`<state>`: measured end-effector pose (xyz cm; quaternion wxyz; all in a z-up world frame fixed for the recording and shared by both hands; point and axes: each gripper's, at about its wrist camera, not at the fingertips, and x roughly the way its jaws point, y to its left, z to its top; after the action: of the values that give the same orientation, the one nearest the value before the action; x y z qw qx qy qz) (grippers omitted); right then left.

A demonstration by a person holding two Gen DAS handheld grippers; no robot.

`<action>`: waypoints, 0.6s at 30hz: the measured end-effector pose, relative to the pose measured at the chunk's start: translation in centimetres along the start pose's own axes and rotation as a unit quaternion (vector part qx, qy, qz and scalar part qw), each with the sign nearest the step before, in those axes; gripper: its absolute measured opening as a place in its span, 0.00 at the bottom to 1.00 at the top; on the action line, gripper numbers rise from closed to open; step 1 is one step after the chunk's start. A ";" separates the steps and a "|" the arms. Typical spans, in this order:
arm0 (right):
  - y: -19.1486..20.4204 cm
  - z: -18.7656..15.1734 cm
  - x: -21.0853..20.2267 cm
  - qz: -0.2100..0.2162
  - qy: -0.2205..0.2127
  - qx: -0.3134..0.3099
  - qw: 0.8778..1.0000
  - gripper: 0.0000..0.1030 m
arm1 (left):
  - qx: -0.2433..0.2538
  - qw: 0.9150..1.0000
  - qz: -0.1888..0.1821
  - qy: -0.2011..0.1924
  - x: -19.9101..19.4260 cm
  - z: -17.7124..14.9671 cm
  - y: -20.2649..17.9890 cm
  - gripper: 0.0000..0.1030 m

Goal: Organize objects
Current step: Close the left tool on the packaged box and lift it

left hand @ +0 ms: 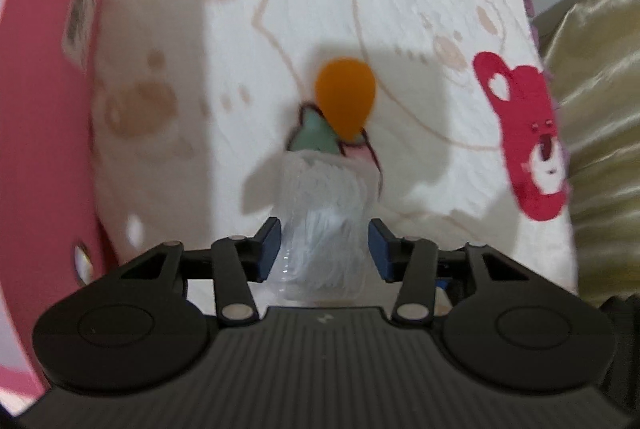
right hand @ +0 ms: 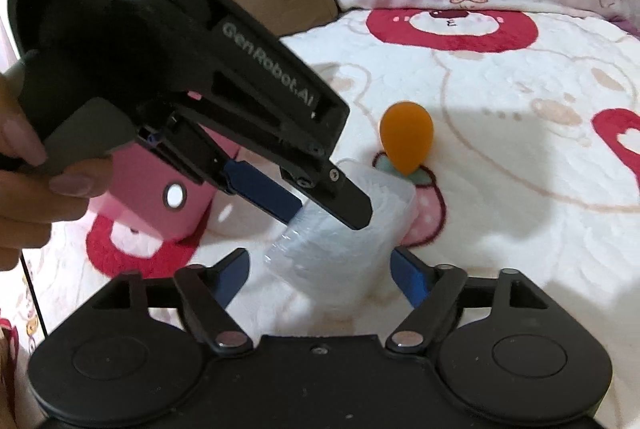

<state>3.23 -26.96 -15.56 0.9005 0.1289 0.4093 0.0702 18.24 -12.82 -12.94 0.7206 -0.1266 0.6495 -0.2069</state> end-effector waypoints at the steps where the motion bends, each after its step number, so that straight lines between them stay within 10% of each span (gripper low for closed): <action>1: 0.1 -0.2 -0.2 -0.002 0.003 -0.004 1.000 0.84 | -0.004 1.000 -0.006 -0.001 0.0 -0.4 0.0 0.39; 18: -0.2 -2.3 1.2 -0.066 -0.028 -0.029 0.997 0.72 | 0.003 0.992 -0.037 -0.119 1.2 -4.5 1.3 0.34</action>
<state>2.31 -26.47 -17.90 0.9179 0.0770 0.3889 0.0185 14.09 -11.83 -15.19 0.7851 -0.1724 0.5532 -0.2187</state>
